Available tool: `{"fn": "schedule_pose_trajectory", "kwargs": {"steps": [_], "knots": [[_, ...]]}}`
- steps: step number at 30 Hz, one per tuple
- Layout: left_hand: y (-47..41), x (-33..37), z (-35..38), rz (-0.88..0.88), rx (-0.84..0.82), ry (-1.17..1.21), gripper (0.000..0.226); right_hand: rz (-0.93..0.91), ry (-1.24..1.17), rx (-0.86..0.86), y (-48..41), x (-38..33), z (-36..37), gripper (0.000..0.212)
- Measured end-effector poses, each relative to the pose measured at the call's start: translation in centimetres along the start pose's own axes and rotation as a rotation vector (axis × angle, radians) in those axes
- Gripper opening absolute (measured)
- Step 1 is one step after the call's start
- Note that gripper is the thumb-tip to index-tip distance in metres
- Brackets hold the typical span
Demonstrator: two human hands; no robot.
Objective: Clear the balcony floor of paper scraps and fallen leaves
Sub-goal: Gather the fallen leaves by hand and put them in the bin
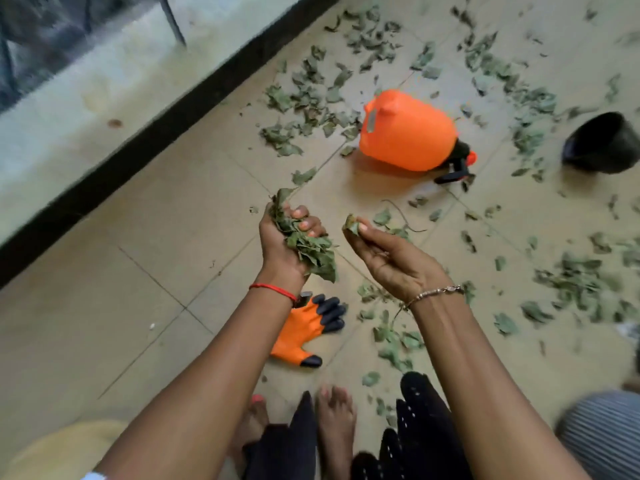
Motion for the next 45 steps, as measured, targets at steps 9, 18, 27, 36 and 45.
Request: {"fn": "schedule_pose_trajectory", "kwargs": {"steps": [9, 18, 27, 36, 45], "knots": [[21.5, -1.2, 26.5, -0.056, 0.068, -0.179, 0.056, -0.253, 0.125, 0.080, 29.0, -11.7, 12.6, 0.014], [39.4, -11.2, 46.4, -0.125, -0.171, -0.258, 0.026, -0.510, -0.135, -0.189, 55.4, -22.2, 16.3, 0.058], [41.5, -23.9, 57.8, -0.244, -0.258, -0.386, 0.077, -0.765, -0.529, -0.073, 60.1, -31.9, 14.8, 0.015], [32.2, -33.9, 69.2, -0.390, -0.242, -0.530, 0.064, -1.058, -0.712, 0.144, 55.2, -48.2, 16.3, 0.027], [21.2, -42.2, 83.2, -0.469, -0.209, -0.653, 0.046, -1.080, -0.840, 0.254, 49.2, -67.2, 17.6, 0.028]]}}
Point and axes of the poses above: each hand's wrist, its own y-axis away from the middle knuckle, its own z-axis out of the palm, x = y × z, the point moved 1 cm from there along -y, towards the middle knuckle, and after that the axes turned 3 degrees about -z, right-handed, at the moved point
